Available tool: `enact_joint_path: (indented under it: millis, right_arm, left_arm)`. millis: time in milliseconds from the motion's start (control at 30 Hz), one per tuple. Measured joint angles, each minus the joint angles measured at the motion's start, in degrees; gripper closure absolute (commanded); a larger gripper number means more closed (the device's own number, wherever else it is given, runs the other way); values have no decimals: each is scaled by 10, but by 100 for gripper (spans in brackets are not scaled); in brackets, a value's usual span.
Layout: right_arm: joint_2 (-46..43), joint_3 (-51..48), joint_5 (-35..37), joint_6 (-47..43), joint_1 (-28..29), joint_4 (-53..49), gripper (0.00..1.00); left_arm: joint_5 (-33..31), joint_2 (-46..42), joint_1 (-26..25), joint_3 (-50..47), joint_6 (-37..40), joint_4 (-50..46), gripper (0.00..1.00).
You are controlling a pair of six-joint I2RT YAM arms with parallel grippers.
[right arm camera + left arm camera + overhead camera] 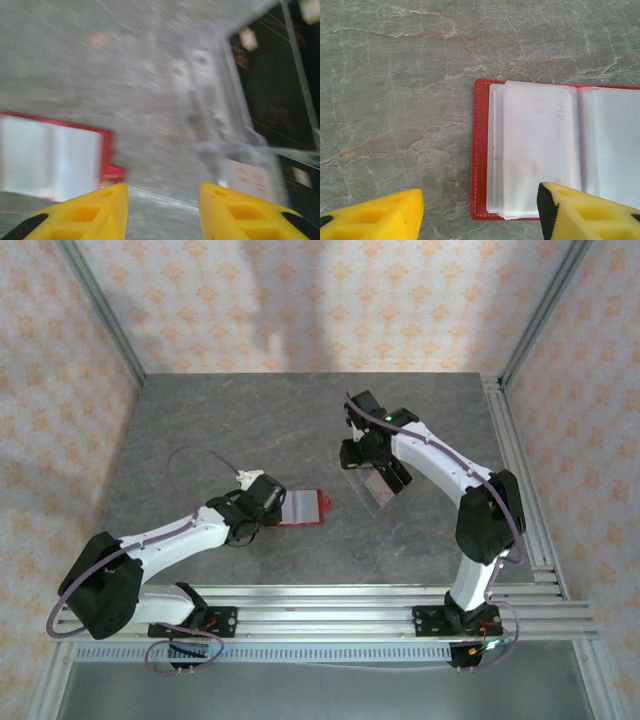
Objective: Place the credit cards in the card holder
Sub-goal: Pick up the credit card from the storage box.
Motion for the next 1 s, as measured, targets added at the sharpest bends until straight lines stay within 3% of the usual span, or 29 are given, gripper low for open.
enact_joint_path:
  millis: [400,1000]
  right_arm:
    - [0,-41,135,-51,0,-58,65]
    - [22,-63,129,-62,0,-59,83]
  left_arm:
    - [0,14,6,13,2,6,37]
    - [0,14,6,13,2,6,37]
